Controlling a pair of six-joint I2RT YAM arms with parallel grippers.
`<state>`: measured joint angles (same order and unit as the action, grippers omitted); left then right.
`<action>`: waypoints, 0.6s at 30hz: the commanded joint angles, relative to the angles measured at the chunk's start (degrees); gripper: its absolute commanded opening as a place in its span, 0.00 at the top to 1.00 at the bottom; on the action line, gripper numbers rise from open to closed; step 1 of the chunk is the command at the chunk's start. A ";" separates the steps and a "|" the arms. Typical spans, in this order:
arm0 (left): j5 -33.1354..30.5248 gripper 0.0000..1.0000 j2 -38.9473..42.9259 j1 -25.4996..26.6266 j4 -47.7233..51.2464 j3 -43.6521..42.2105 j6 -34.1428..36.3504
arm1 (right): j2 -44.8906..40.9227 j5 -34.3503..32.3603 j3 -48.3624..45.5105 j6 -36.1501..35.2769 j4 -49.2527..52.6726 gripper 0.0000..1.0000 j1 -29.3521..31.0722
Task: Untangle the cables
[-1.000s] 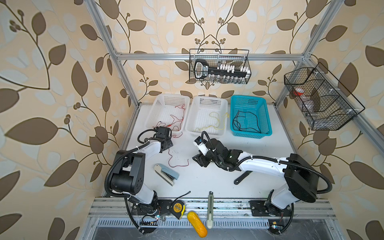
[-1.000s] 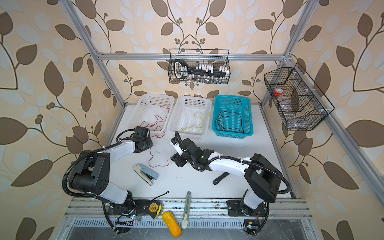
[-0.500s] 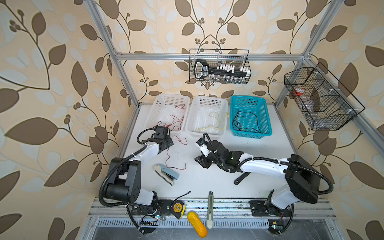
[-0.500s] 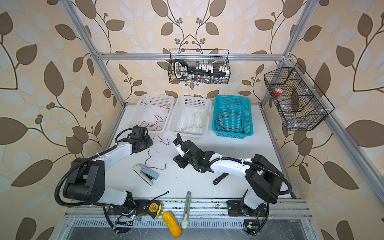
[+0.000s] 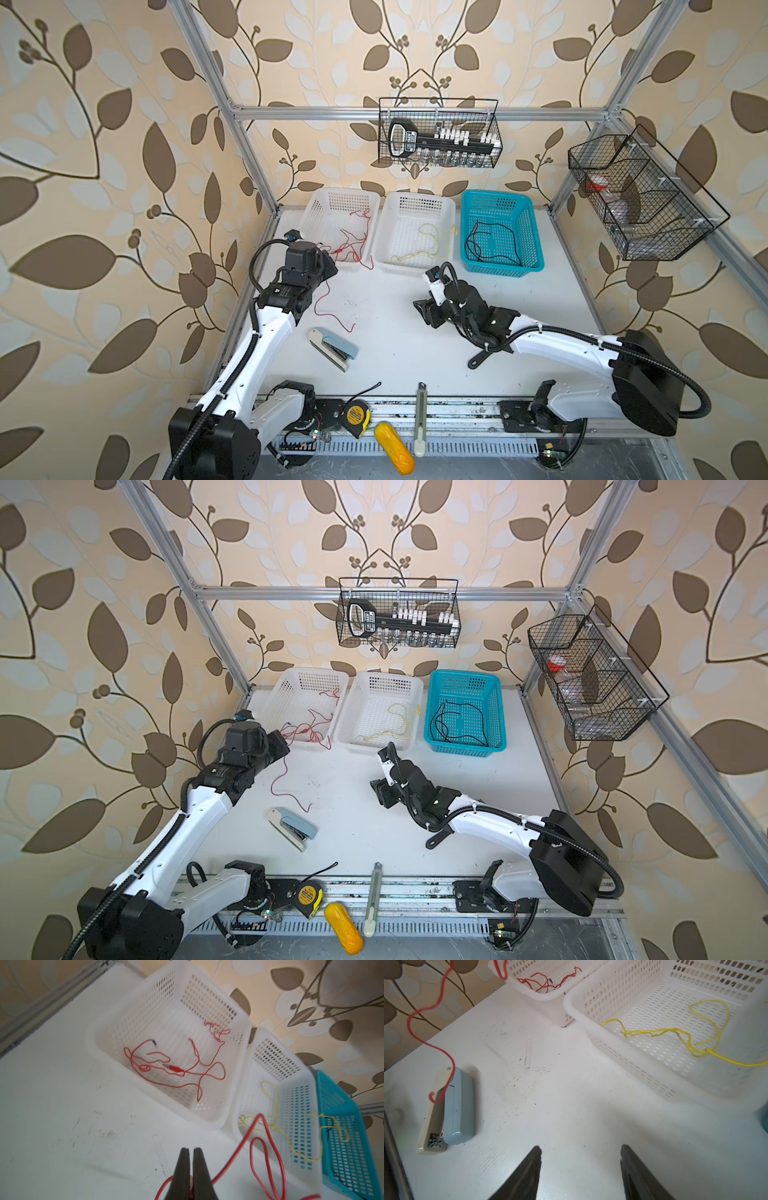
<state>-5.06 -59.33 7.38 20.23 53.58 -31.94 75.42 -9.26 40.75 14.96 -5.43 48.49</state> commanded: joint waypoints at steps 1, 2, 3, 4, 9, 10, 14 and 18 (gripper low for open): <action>-2.55 1.00 -0.21 -0.78 1.09 7.20 1.23 | -2.95 -2.70 -1.61 0.51 -0.88 0.39 -0.99; -3.22 1.00 -1.10 -0.78 0.85 8.93 1.69 | -3.45 -2.65 -1.96 0.58 -0.72 0.39 -1.35; -4.23 1.00 -2.42 -0.85 0.61 10.90 2.16 | -4.06 -2.69 -2.34 0.63 -0.65 0.39 -1.76; -4.94 1.00 -3.99 -0.87 0.07 12.87 2.79 | -4.57 -2.70 -2.63 0.70 -0.56 0.39 -2.05; -5.66 1.00 -15.25 -1.87 -1.69 24.31 5.52 | -6.58 -2.93 -3.81 0.62 0.07 0.39 -2.85; -5.71 1.00 -17.69 -2.15 -2.07 26.62 6.15 | -6.97 -3.03 -4.09 0.60 0.16 0.39 -2.87; -6.45 1.00 -27.06 -3.20 -2.62 34.90 7.97 | -8.11 -3.61 -5.18 0.50 0.59 0.39 -3.13; -6.59 1.00 -34.78 -3.94 -1.27 42.17 9.41 | -8.86 -4.06 -6.09 0.47 0.67 0.39 -3.74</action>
<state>-9.74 -92.20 4.36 19.05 91.02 -25.19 67.70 -11.92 35.77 15.40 -5.28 45.25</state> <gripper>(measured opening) 0.050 0.613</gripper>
